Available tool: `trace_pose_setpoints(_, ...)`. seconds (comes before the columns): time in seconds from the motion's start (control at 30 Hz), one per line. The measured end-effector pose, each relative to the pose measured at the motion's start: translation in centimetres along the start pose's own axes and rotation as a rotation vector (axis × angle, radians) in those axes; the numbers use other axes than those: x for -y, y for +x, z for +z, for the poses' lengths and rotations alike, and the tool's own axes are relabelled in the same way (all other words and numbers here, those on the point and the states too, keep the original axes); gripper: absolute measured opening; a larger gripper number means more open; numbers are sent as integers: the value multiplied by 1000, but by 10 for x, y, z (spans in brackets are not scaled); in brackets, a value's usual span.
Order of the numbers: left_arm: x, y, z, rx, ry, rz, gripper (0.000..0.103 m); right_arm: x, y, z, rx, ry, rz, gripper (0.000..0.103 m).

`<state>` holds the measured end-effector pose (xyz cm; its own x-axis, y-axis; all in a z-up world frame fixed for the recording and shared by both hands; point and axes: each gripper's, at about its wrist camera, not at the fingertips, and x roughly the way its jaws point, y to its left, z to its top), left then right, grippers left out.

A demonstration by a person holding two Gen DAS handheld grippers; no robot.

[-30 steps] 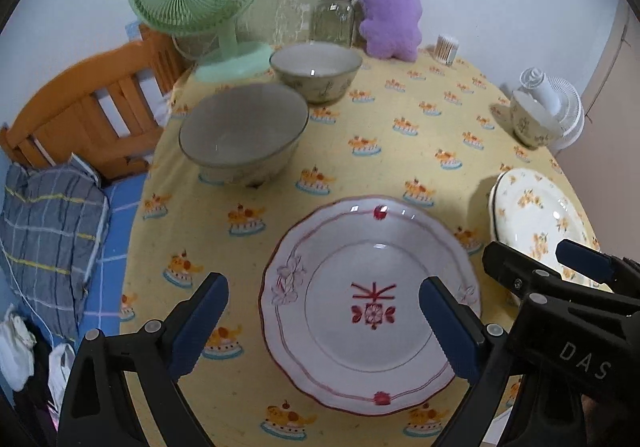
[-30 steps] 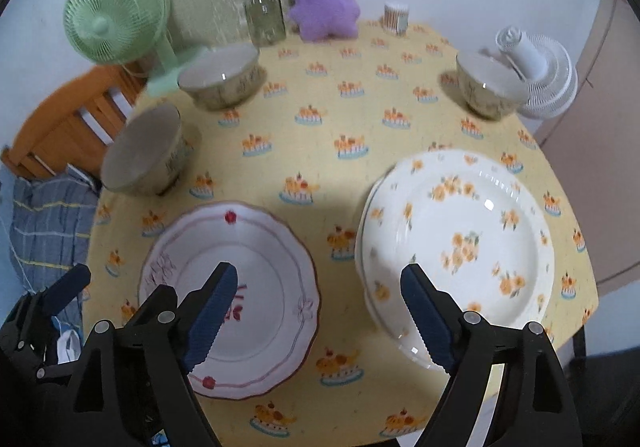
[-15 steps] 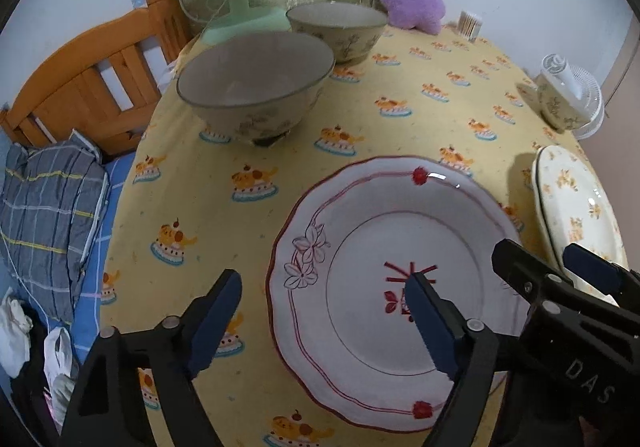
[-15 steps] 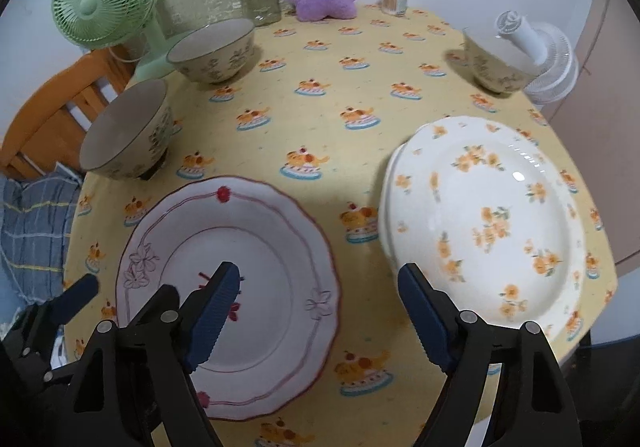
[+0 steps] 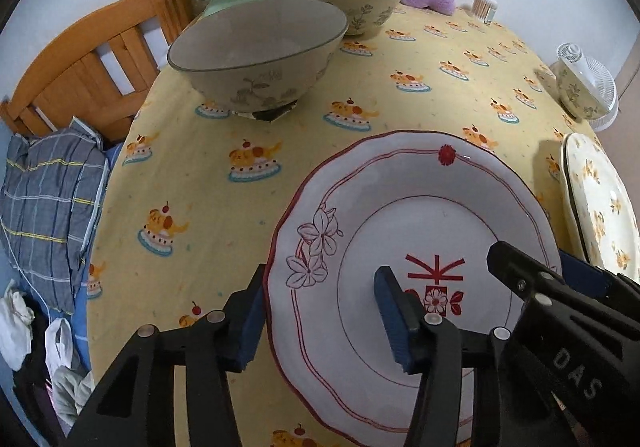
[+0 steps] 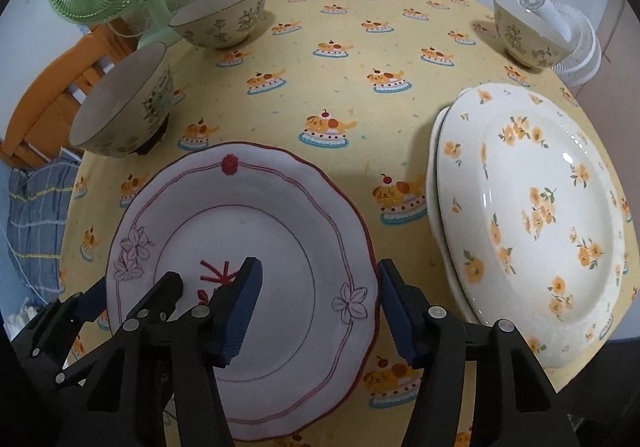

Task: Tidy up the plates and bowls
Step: 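Close the right gripper on the red-patterned plate's rim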

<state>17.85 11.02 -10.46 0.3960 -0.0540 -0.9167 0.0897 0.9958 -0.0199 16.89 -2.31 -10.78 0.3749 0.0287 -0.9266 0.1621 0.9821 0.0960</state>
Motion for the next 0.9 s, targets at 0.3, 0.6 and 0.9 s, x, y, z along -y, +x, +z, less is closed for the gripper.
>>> trace_pose_setpoints(0.3,3,3,6,-7,14,20,54,-1,18,12,-50,-5,-20,58)
trace_pose_setpoints(0.6,2,-3,6,-50,9,5,54,-4,12,11,-80,-31,-31,59)
trace_pose_setpoints(0.9,4,-32,5,-27,31,-25,54,-6,-22,8,-49,-32,-50,59)
